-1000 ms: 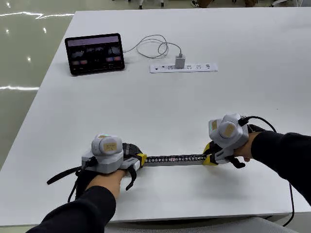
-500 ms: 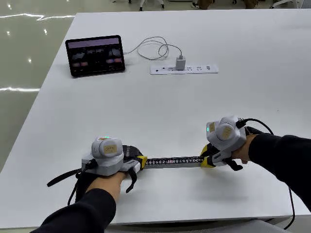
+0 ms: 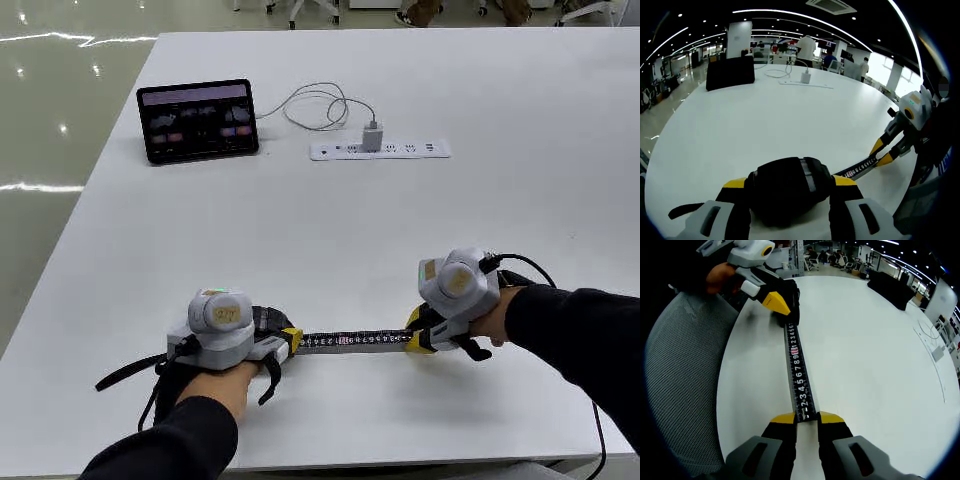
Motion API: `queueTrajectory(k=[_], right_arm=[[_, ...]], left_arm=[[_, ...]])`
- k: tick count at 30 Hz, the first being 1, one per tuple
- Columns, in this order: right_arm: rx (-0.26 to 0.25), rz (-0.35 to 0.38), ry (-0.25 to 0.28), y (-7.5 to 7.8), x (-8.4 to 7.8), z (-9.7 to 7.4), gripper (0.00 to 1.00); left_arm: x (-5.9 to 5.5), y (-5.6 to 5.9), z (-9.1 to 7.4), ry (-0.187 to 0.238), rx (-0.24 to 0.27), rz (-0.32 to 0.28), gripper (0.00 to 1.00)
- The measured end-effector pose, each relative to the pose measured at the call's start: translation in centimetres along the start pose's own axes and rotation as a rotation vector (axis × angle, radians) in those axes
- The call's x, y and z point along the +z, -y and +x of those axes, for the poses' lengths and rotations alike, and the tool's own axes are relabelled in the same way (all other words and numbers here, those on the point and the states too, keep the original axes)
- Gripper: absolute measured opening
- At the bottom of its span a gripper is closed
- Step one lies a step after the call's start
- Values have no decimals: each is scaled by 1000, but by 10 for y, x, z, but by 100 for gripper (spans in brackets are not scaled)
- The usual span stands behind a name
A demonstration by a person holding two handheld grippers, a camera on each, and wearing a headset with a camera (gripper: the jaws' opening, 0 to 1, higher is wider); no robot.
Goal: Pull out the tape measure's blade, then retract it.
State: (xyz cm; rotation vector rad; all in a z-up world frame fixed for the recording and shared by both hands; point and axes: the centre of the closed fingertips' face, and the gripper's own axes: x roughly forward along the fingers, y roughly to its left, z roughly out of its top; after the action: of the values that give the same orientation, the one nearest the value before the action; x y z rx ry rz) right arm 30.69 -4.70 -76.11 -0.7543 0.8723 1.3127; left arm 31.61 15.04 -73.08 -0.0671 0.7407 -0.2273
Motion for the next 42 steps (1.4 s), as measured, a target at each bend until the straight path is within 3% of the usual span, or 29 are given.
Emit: queueTrajectory(k=[42], right_arm=[[30, -15, 32, -8, 23, 13, 11]], left_arm=[[0, 0, -1, -4, -7, -7, 59]])
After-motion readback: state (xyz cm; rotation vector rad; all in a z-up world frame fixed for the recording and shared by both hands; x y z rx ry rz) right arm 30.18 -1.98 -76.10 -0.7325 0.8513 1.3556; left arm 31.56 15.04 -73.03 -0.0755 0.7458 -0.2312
